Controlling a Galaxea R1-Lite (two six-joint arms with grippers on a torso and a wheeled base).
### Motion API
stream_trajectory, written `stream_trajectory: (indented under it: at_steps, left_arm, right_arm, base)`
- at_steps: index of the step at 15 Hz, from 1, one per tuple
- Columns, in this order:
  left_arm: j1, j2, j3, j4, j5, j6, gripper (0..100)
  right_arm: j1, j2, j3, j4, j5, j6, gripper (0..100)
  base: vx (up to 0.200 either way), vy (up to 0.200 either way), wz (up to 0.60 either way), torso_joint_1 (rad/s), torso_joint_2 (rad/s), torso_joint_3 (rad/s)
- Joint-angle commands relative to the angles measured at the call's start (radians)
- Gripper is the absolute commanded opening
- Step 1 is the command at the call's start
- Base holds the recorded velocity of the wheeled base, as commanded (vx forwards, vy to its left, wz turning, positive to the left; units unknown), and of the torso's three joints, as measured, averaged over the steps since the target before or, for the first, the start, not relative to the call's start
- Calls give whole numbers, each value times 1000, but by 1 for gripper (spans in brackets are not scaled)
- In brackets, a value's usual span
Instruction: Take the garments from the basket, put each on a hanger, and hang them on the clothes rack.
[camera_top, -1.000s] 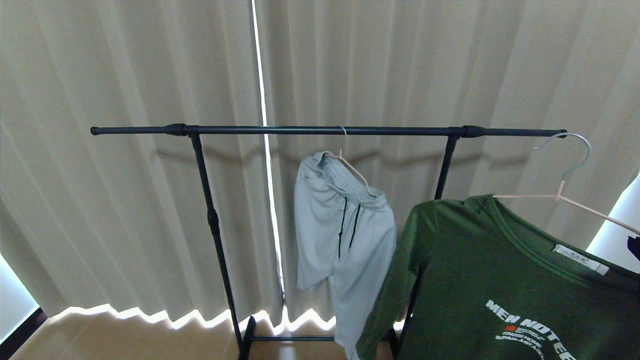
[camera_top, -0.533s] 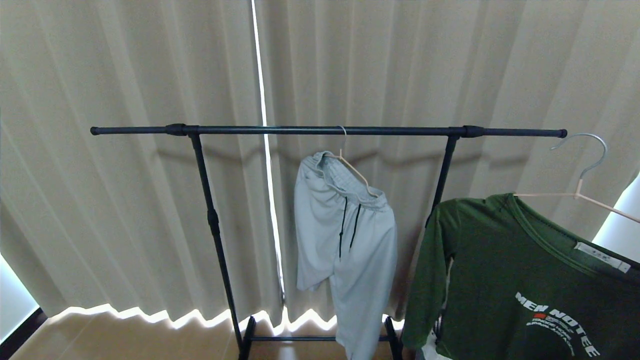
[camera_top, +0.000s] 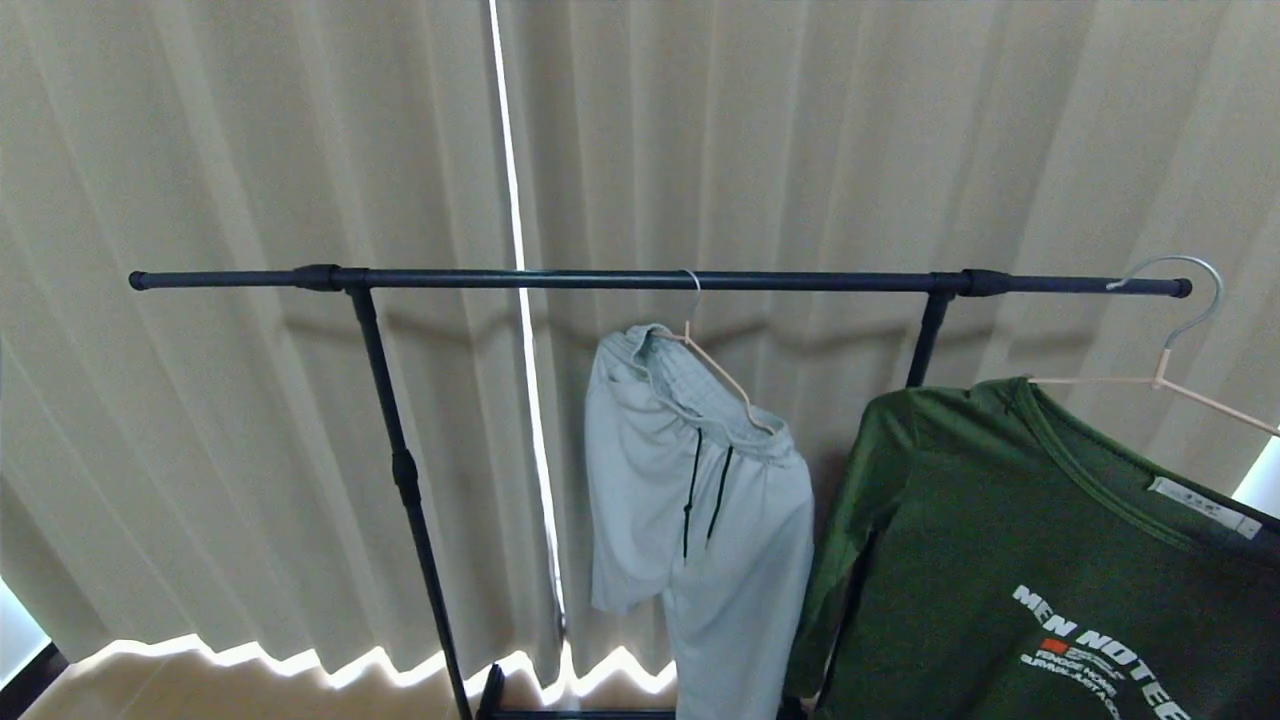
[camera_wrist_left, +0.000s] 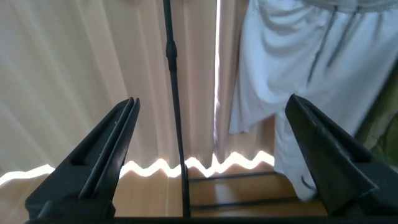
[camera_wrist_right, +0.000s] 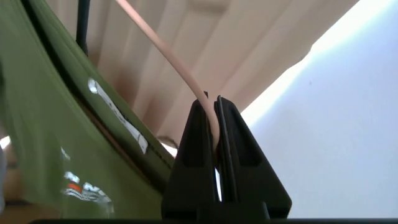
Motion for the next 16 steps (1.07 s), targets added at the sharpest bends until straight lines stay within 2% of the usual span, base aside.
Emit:
stream_trajectory:
  at_steps: [1, 11, 14, 16]
  left_arm:
    - [1, 0, 0, 0, 1, -2, 100]
    - [1, 0, 0, 0, 3, 5, 100]
    - [1, 0, 2, 0, 3, 5, 100]
    - [1, 0, 2, 0, 4, 5, 100]
  right_arm:
    - [0, 0, 0, 0, 0, 0, 0]
    - [21, 30, -26, 9, 8, -2, 0]
    - [58, 77, -27, 3, 9, 0, 0]
    - [129, 139, -30, -5, 9, 4, 0]
  base:
    - [200, 0, 0, 2, -2, -2]
    - [200, 0, 0, 4, -1, 3]
    - [0, 0, 0, 0, 0, 0]
    - [0, 0, 0, 0, 0, 0]
